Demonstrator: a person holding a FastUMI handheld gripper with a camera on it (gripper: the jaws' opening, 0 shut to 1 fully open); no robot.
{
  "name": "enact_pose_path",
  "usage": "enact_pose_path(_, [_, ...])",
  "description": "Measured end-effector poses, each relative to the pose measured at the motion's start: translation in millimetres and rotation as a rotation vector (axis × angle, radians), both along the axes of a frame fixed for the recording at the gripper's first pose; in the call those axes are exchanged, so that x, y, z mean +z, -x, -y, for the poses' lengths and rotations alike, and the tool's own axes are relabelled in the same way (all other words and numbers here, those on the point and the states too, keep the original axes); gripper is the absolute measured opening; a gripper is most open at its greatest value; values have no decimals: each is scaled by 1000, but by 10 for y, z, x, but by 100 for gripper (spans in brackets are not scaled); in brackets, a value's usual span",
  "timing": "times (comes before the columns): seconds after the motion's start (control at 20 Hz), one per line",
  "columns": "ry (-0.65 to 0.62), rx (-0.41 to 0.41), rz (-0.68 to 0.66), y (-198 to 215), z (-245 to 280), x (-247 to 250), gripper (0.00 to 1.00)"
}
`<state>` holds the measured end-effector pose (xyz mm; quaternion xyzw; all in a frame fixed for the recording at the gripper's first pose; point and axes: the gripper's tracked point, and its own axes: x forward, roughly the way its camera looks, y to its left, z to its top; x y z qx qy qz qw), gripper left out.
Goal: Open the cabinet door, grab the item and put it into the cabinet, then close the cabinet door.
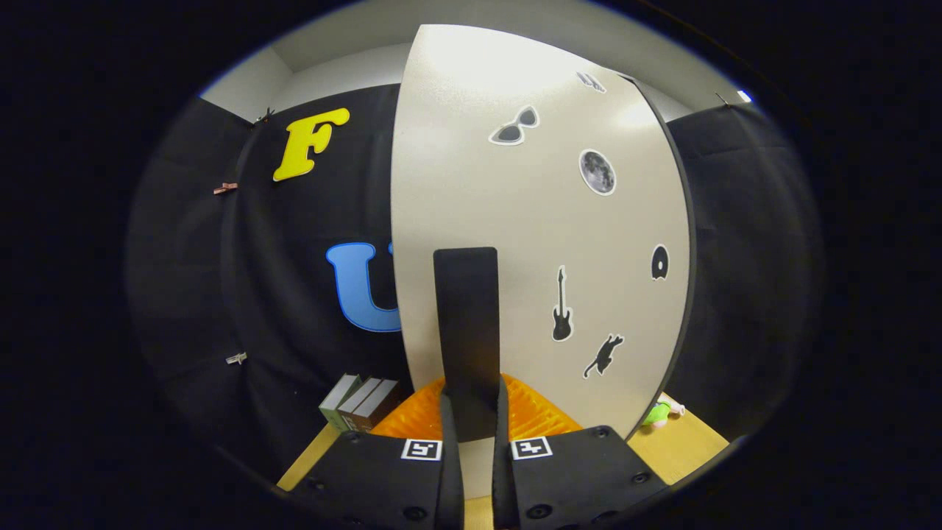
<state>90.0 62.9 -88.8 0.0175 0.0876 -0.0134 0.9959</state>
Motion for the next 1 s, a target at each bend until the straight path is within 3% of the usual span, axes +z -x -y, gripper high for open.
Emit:
enact_pose_path(0.45, [-4,-48,13,852,551,104,19])
enact_pose_path(1.0, [-19,80,19,1680,1565,235,18])
